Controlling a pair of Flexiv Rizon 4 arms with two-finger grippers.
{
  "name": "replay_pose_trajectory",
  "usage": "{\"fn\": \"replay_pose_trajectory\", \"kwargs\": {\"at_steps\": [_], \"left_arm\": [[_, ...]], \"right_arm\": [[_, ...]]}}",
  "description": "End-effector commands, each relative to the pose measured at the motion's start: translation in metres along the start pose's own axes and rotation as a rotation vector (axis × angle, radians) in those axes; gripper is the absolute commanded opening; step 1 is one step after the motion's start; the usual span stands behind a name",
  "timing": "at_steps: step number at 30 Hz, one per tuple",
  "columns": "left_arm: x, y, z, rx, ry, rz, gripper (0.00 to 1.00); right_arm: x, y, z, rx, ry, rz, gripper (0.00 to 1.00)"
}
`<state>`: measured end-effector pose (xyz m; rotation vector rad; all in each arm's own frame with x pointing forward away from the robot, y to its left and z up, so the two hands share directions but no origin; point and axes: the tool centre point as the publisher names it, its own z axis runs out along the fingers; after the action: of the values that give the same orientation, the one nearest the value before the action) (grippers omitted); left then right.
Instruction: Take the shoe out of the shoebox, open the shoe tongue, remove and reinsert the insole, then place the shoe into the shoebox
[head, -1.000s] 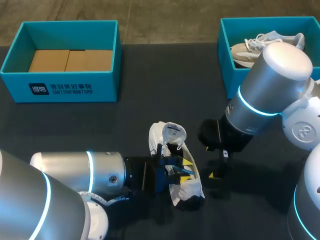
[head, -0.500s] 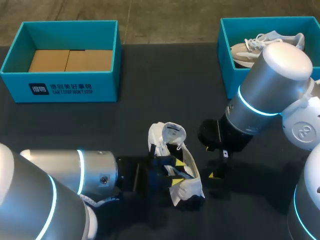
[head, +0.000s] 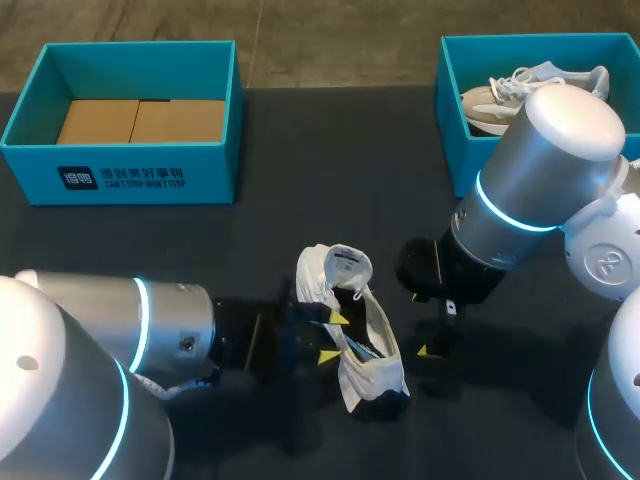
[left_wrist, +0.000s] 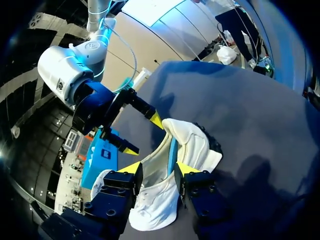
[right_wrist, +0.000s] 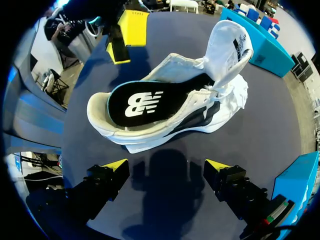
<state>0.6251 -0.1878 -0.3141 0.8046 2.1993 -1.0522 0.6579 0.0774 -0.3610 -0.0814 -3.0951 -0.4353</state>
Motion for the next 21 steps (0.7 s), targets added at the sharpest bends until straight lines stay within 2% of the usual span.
{"fn": "replay_pose_trajectory", "kwargs": {"at_steps": [1,3,7,9,10,21], "left_arm": [[-0.011,0.001,-0.013,-0.005,0.181,0.019,0.43],[-0.014,0.001,-0.013,-0.024,0.219,0.039,0.40],[-0.018,0.001,-0.012,-0.046,0.299,0.067,0.25],[-0.018,0.001,-0.011,-0.056,0.333,0.076,0.13],[-0.019,0.001,-0.011,-0.061,0.354,0.084,0.00],[-0.014,0.003,-0.005,-0.115,0.502,0.120,0.00]], "right_arm": [[0.001,0.000,0.001,0.000,-0.002,-0.001,1.00],[0.001,0.000,0.001,0.000,-0.002,-0.001,1.00],[0.000,-0.004,-0.007,0.004,-0.005,-0.015,1.00],[-0.001,-0.006,-0.013,0.016,-0.014,-0.036,1.00],[-0.001,-0.007,-0.017,0.015,-0.018,-0.050,1.00],[-0.010,-0.036,-0.048,0.081,-0.008,-0.082,1.00]]}}
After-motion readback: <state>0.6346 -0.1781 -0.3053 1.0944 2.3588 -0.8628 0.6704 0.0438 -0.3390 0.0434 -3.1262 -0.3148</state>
